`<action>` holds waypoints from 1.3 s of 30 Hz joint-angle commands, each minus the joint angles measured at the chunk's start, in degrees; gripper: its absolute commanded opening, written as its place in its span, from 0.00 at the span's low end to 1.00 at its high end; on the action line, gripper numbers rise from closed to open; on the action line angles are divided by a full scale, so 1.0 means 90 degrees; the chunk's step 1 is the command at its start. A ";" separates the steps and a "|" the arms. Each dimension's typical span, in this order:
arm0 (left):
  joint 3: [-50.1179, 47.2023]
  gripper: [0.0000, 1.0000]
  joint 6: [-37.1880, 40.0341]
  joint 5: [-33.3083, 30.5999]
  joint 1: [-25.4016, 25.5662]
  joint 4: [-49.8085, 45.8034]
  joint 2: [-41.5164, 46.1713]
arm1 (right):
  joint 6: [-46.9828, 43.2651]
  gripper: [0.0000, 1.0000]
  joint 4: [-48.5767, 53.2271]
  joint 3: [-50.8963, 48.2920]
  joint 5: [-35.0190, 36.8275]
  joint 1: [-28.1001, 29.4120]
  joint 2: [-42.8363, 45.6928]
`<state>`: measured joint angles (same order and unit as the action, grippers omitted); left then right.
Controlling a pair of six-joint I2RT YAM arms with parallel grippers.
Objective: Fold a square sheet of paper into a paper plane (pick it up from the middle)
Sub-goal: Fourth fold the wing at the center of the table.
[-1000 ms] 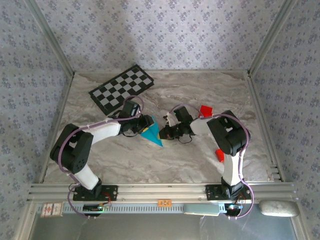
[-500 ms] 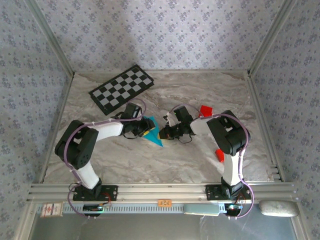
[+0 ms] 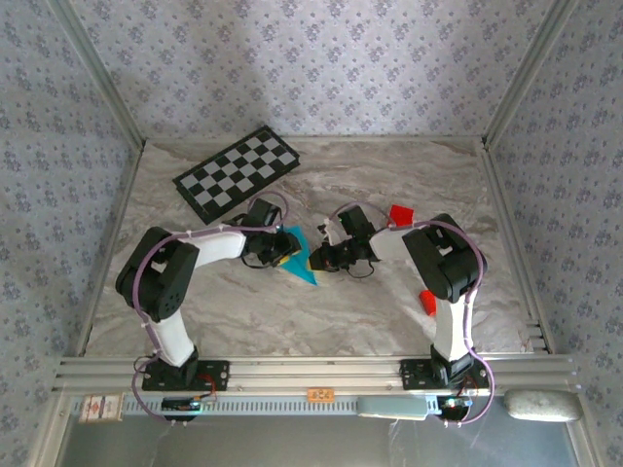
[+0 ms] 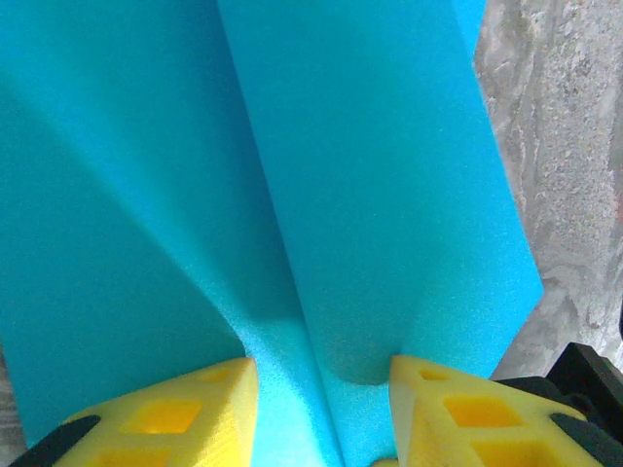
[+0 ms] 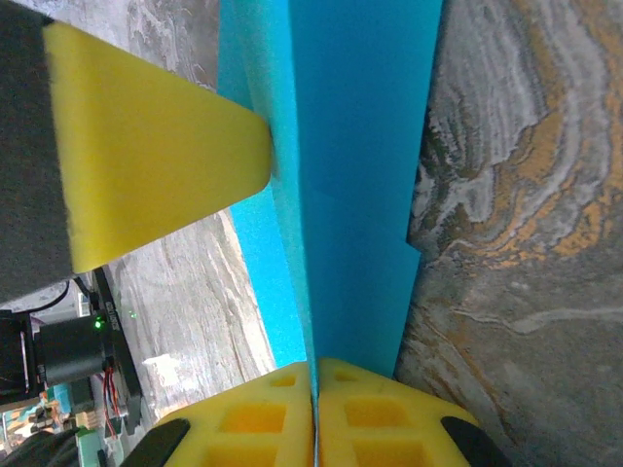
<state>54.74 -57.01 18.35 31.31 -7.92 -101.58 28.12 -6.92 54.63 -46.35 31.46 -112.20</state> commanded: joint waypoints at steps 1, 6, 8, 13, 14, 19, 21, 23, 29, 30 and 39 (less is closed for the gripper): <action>0.0119 0.40 -0.0047 -0.0179 0.0063 -0.0363 -0.0196 | -0.0058 0.11 0.0571 -0.0031 0.0521 -0.0079 -0.0380; 0.0129 0.40 -0.0081 -0.0198 0.0064 -0.0392 -0.0138 | -0.0117 0.08 0.0807 0.0057 0.0580 -0.0088 -0.0431; 0.0138 0.40 -0.0057 -0.0212 0.0056 -0.0363 0.0019 | -0.0136 0.07 0.0902 0.0102 0.0592 -0.0089 -0.0469; 0.0041 0.41 0.0175 -0.0230 0.0001 0.0032 0.0695 | -0.0146 0.07 0.1122 0.0216 0.0573 -0.0118 -0.0558; -0.0020 0.41 0.0233 -0.0194 -0.0013 0.0171 0.0828 | -0.0146 0.07 0.1158 0.0234 0.0567 -0.0126 -0.0570; -0.0639 0.40 0.0286 0.0231 -0.0203 0.1275 0.1093 | -0.0107 0.07 0.1300 0.0303 0.0545 -0.0166 -0.0624; -0.0922 0.36 0.0201 0.0520 -0.0299 0.1836 0.1053 | -0.0097 0.07 0.1348 0.0328 0.0531 -0.0184 -0.0650; -0.1140 0.34 0.0111 0.0840 -0.0348 0.2441 0.0963 | -0.0087 0.07 0.1391 0.0351 0.0517 -0.0200 -0.0675; -0.1302 0.27 0.0039 0.1404 -0.0342 0.3388 0.0601 | -0.0040 0.07 0.1480 0.0395 0.0496 -0.0224 -0.0725; -0.1324 0.26 0.0036 0.1442 -0.0334 0.3461 0.0559 | -0.0024 0.07 0.1476 0.0395 0.0501 -0.0234 -0.0726; -0.1559 0.22 0.0133 0.1565 -0.0325 0.3724 0.0330 | 0.0015 0.07 0.1559 0.0415 0.0526 -0.0274 -0.0765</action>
<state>41.60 -56.60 30.74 28.12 22.94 -98.04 28.16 1.17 59.64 -49.60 30.28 -115.26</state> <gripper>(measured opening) 0.224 0.070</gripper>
